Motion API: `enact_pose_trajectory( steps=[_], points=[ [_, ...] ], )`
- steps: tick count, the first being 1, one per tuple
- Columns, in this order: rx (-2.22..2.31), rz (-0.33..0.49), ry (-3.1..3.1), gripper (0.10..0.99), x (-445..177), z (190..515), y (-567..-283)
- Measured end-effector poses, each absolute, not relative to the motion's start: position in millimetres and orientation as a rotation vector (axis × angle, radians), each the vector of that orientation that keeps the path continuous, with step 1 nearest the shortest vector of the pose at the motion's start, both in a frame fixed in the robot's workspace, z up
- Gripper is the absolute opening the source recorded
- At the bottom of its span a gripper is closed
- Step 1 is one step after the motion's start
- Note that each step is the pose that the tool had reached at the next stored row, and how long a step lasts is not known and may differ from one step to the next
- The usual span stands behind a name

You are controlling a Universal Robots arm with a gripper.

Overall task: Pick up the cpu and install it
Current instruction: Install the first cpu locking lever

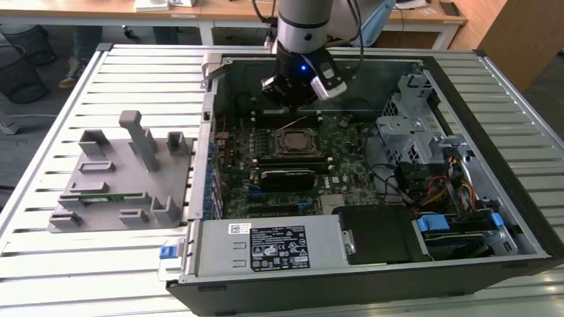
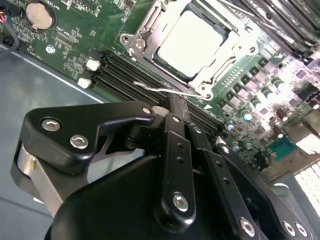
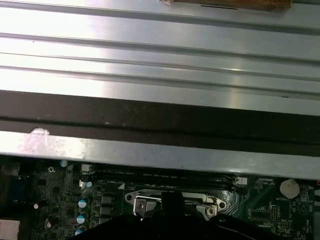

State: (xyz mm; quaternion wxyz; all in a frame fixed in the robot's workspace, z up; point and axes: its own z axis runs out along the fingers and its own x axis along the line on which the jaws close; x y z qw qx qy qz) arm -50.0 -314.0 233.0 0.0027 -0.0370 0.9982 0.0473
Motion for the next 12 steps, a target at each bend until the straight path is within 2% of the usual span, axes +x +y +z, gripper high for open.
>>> enact_pose_trajectory(
  steps=[12],
  points=[
    [-0.166, 0.147, 3.130, 0.110, -41.7, 225.7, -307.5]
  ],
)
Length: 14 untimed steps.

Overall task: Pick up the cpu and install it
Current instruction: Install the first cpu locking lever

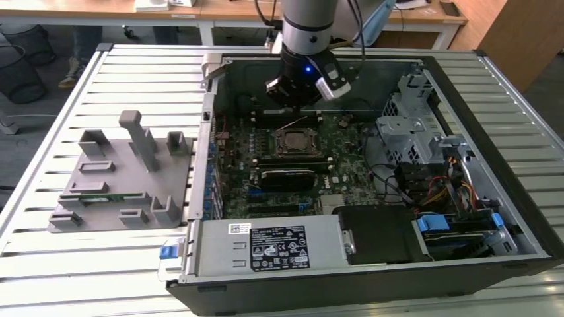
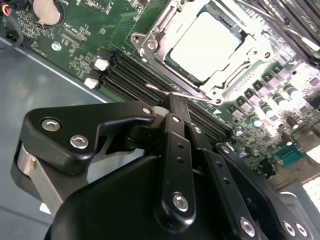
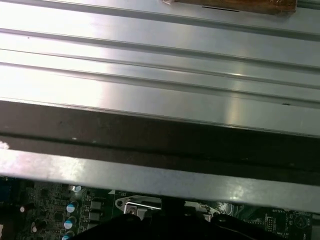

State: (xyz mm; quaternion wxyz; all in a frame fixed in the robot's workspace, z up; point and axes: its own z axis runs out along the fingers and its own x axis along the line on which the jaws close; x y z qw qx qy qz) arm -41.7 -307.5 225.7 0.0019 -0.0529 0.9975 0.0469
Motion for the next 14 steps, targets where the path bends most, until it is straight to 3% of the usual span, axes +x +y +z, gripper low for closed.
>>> enact_pose_trajectory(
  steps=[14],
  points=[
    [-0.166, 0.146, 3.130, 0.110, -38.6, 221.7, -307.5]
  ],
)
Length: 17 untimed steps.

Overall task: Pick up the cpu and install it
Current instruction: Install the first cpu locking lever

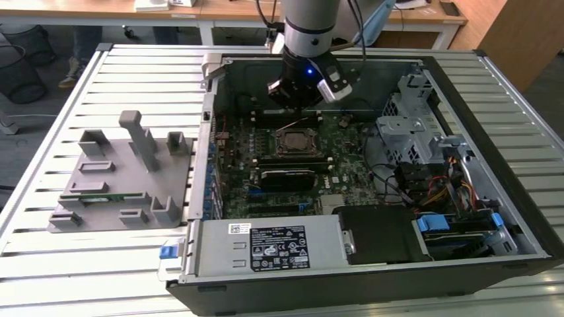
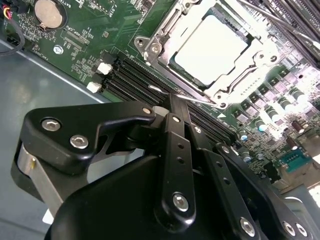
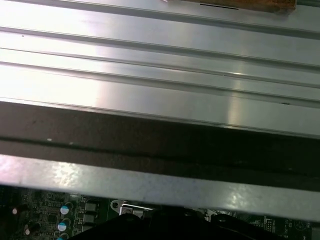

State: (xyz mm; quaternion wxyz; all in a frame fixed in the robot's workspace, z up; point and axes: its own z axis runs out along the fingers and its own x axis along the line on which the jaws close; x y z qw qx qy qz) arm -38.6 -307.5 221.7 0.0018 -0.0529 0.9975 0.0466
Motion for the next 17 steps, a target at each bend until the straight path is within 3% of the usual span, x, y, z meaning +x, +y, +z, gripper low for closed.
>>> enact_pose_trajectory(
  steps=[17],
  points=[
    [-0.166, 0.145, 3.130, 0.110, -28, 215, -308]
  ],
)
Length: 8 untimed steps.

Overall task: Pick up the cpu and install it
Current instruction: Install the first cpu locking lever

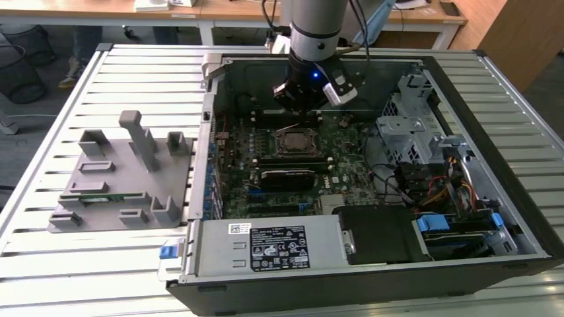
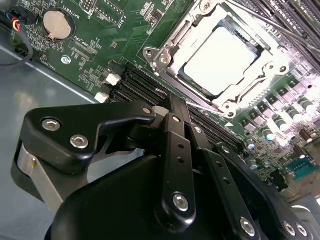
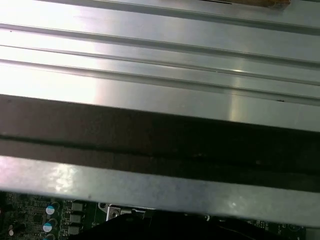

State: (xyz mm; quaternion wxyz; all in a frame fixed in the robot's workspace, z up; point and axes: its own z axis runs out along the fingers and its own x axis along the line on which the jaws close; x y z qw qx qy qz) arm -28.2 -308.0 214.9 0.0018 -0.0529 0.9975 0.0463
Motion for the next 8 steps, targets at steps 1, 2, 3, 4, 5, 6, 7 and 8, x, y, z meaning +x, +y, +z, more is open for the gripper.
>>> enact_pose_trajectory(
  steps=[1, 2, 3, 4, 5, 6, 7, 8],
  points=[
    [-0.166, 0.145, 3.130, 0.110, -28.0, 213.8, -308.0],
    [-0.166, 0.145, 3.130, 0.110, -27.8, 212.6, -308.0],
    [-0.166, 0.145, 3.130, 0.110, -27.6, 211.2, -308.0],
    [-0.166, 0.146, 3.130, 0.110, -27.5, 209.9, -308.0],
    [-0.166, 0.145, 3.130, 0.110, -27.3, 208.6, -308.0],
    [-0.166, 0.145, 3.130, 0.110, -27.1, 207.4, -308.0],
    [-0.166, 0.145, 3.130, 0.110, -27.0, 206.2, -308.0],
    [-0.166, 0.145, 3.130, 0.110, -26.8, 205.1, -308.0]
  ],
)
